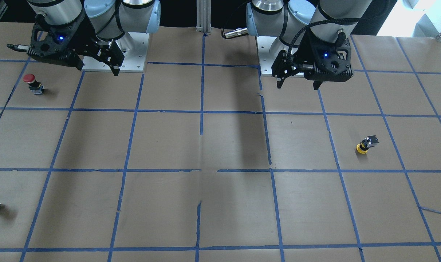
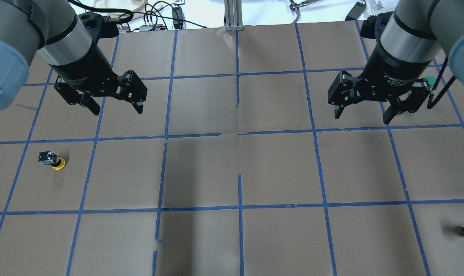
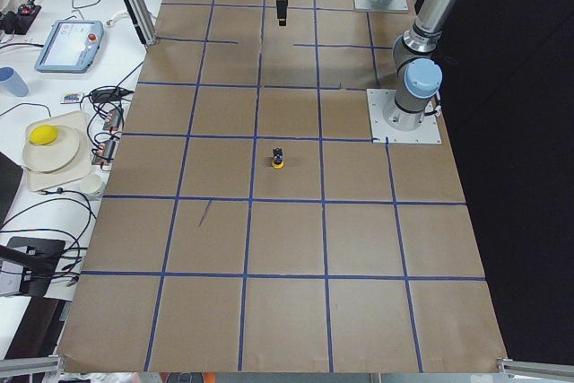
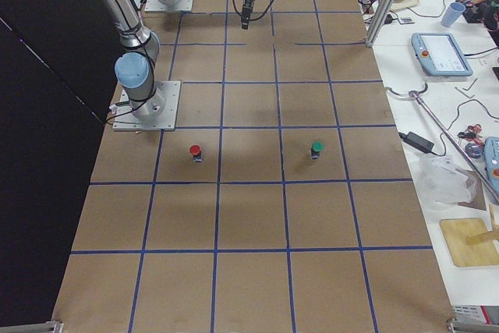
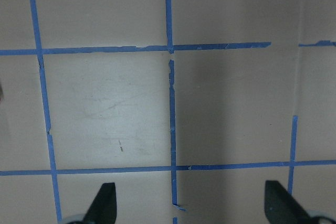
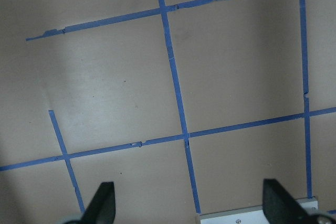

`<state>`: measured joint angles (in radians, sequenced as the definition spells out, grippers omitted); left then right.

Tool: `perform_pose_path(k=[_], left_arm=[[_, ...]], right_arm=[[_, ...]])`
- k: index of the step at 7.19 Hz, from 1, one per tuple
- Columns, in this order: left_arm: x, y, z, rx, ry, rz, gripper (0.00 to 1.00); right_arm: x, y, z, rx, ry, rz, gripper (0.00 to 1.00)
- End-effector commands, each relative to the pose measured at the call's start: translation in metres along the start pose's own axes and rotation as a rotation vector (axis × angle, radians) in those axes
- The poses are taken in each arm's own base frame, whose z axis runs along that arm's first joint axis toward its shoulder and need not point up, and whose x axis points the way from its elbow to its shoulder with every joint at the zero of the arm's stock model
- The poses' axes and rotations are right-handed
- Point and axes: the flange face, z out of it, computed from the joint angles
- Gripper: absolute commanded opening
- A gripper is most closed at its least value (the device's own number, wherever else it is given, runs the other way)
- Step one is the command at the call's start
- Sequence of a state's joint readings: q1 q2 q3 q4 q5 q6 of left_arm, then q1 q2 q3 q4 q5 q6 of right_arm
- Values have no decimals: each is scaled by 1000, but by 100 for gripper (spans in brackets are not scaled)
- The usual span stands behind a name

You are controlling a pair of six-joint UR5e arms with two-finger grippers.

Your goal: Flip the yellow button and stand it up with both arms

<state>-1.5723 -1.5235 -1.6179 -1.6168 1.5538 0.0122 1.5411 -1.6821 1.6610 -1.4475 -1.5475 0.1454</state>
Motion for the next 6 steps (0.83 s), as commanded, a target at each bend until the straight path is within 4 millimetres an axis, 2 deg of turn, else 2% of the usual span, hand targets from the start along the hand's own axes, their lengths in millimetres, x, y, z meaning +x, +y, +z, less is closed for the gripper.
perform_pose_path(k=[1,2,3,4,6], left_arm=[[-6,0,8,-20,-4,-5,99],[-18,-6,14,-29,-7,42,99],[-39,-10,20,-42,0,84,99],[-74,-15,41,-79,16,97,99],[-156,-37,84,-13,14,242,99]], right_arm=[[0,0,2,0,-3,1,100],[0,0,3,-2,-1,1,100],[0,0,2,-1,-1,1,100],[0,0,3,-2,-1,1,100],[0,1,1,0,-3,0,100]])
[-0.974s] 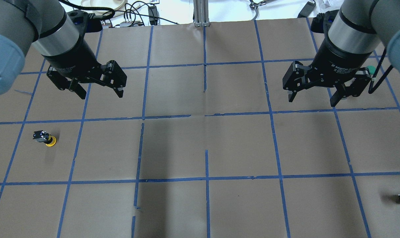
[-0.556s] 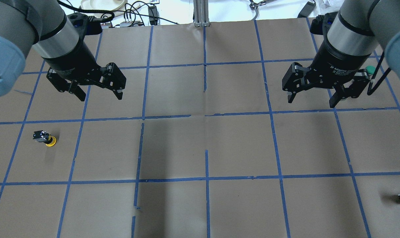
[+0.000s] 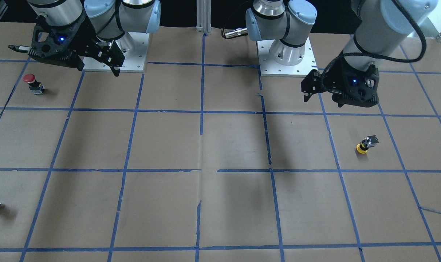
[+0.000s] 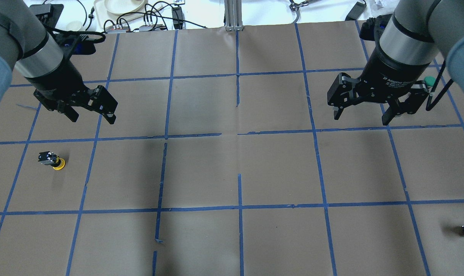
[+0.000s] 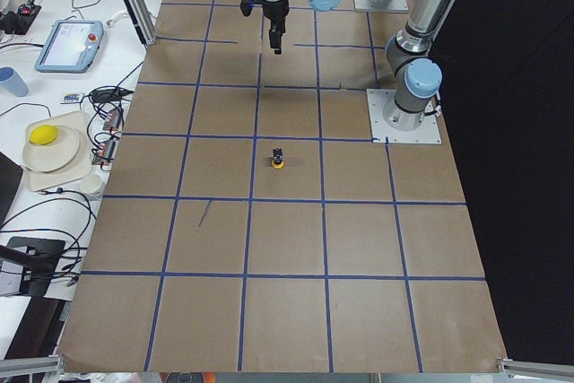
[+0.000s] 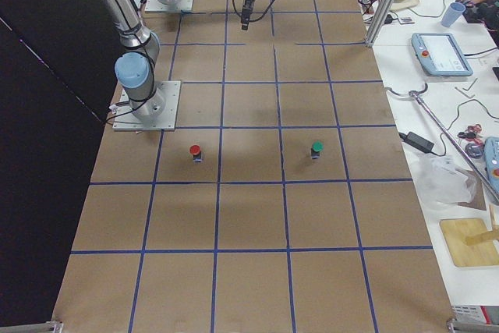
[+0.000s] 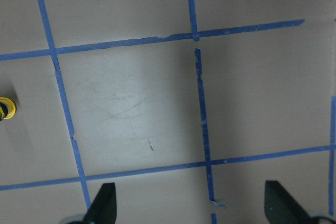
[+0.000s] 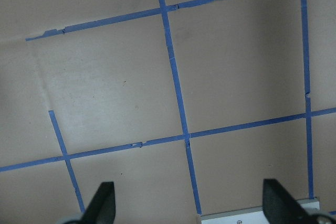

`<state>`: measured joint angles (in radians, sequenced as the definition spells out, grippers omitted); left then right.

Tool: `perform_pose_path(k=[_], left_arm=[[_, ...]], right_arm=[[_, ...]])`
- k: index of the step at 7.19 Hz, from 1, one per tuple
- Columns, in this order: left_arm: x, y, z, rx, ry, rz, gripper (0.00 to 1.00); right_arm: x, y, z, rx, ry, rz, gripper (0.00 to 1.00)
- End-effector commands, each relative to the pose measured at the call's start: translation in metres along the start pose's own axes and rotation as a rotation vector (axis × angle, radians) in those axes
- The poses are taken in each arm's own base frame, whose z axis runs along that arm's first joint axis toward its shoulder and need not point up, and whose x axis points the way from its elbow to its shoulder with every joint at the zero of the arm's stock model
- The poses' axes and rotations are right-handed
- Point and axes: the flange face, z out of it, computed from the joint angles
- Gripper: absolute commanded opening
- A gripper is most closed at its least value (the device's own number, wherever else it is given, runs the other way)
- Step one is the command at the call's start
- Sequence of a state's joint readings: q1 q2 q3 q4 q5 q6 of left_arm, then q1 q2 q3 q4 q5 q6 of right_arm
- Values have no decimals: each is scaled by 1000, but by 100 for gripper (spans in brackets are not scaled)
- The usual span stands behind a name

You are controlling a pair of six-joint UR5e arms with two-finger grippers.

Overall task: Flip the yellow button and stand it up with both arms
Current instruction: 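Move the left gripper down toward the lying yellow button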

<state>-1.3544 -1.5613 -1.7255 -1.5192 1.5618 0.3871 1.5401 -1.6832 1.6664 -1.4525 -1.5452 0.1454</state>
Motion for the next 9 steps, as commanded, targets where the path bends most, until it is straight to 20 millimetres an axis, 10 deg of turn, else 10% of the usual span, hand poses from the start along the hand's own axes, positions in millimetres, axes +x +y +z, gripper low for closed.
perform_pose_path(k=[1,4,9], left_arm=[[-90,-3,44,24,4,155,99],[-167,3,75,44,3,307,99],[-209,23,88,60,-11,608,99]], right_arm=[[0,0,-1,3,-1,-1,100],[0,1,-1,3,-4,-1,100],[-1,1,-1,1,-2,-6,100]])
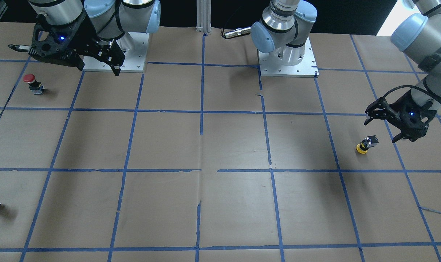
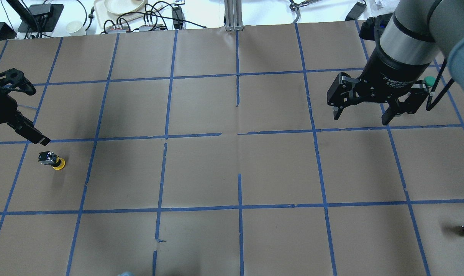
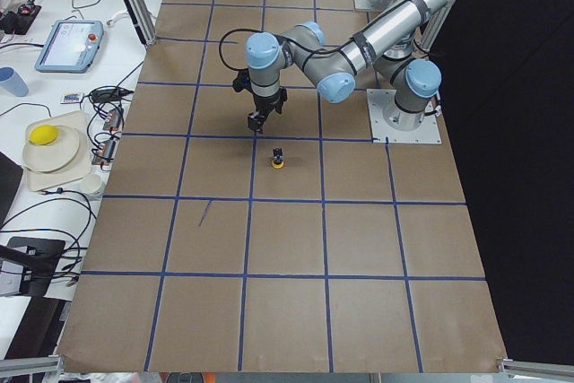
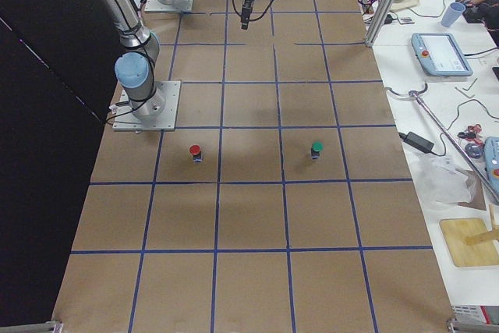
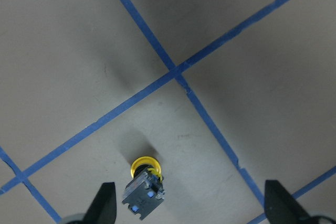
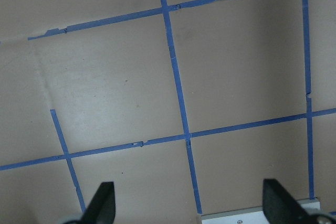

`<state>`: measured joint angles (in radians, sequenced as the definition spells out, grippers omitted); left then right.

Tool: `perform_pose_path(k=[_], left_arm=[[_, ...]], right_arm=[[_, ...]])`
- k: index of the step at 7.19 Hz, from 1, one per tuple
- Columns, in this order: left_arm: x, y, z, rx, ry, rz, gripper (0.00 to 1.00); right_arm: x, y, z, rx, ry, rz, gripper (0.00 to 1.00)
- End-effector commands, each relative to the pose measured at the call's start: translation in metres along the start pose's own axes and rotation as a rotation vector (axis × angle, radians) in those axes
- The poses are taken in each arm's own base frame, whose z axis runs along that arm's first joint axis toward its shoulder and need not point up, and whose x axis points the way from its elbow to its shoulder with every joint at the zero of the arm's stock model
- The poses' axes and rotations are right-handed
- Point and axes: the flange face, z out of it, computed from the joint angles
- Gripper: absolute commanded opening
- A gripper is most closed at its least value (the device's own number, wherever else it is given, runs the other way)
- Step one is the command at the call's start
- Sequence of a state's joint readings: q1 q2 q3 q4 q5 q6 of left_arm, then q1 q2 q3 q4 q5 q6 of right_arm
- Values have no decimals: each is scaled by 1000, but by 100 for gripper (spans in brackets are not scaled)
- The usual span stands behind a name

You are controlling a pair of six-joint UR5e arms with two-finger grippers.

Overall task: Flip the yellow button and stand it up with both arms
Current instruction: 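Move the left gripper down toward the lying yellow button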

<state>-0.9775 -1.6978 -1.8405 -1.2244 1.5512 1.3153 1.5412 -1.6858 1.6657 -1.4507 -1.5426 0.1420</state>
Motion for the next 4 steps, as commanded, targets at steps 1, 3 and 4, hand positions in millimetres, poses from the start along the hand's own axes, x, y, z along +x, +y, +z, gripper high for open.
perform_pose_path(k=[1,3,4], left_arm=[[-3,5,1,1,0,85,99],[-3,6,0,0,-2,120,98],[-4,8,4,-1,-5,184,98]], right_arm=[[0,0,0,0,1,-1,100],[1,0,0,1,2,-3,100],[0,0,-1,3,-1,-3,100]])
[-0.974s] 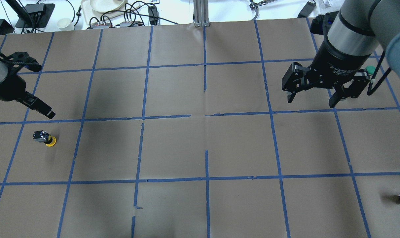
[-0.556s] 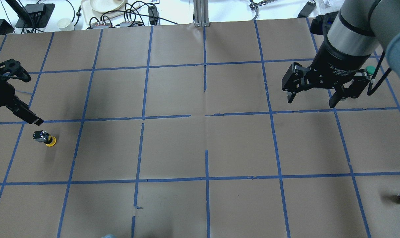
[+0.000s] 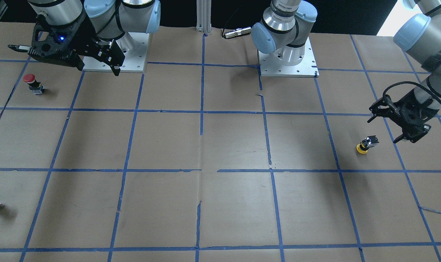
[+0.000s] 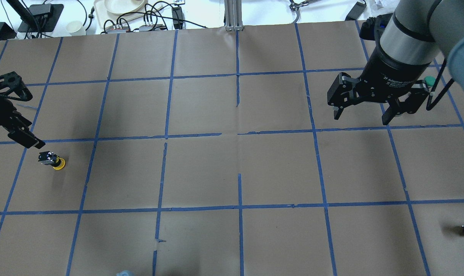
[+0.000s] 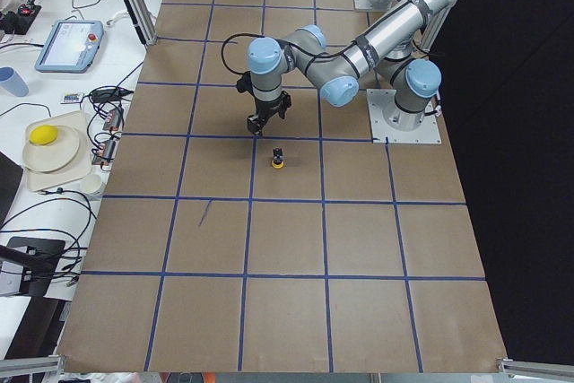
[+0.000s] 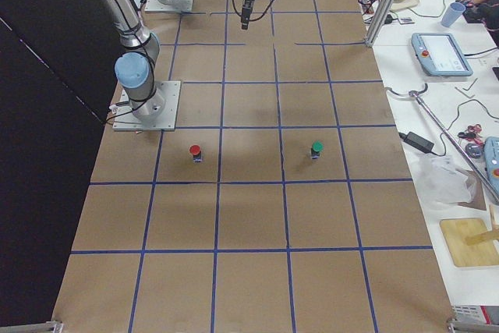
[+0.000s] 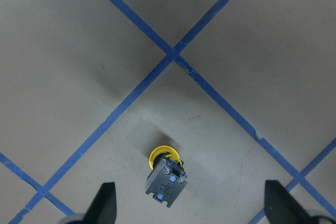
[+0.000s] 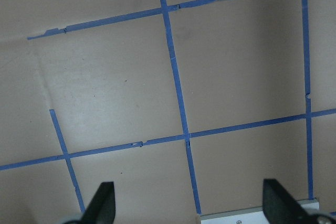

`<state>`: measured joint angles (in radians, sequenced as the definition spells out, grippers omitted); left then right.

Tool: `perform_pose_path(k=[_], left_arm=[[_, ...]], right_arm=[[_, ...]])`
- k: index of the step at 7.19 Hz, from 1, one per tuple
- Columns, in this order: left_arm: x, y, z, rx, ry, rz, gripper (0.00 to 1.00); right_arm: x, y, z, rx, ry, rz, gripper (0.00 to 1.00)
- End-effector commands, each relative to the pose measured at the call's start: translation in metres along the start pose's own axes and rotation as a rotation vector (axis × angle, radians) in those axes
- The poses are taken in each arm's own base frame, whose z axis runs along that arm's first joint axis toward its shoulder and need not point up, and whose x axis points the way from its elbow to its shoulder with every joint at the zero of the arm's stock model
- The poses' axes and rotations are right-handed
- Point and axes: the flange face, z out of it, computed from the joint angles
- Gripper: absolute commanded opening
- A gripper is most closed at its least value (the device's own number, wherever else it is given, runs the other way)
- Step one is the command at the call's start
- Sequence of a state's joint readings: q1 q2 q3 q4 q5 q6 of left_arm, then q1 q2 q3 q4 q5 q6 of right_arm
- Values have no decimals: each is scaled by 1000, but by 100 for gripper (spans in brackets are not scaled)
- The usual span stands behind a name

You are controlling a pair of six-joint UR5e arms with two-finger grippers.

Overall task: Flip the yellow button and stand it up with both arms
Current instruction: 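Move the left gripper down toward the lying yellow button, then close the left gripper on the yellow button's base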

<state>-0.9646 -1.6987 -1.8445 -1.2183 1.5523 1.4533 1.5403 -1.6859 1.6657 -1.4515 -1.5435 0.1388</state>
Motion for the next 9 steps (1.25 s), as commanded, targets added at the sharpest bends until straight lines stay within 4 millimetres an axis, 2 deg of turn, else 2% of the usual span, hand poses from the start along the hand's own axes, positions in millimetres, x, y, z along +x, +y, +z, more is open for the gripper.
perform_pose_path(k=[1,3,5,7,9], left_arm=[[-2,12,8,1,-3,52,98],[-1,16,18,4,-42,53,98],[0,17,20,3,-33,72,98],[10,19,40,2,-21,124,98],[14,36,62,1,-47,210,96]], right_arm=[[0,-1,-3,10,-3,-1,100],[0,-2,-5,24,-4,2,100],[1,-4,2,12,9,13,100],[4,-2,6,-10,18,18,100],[4,-4,7,-6,17,20,100]])
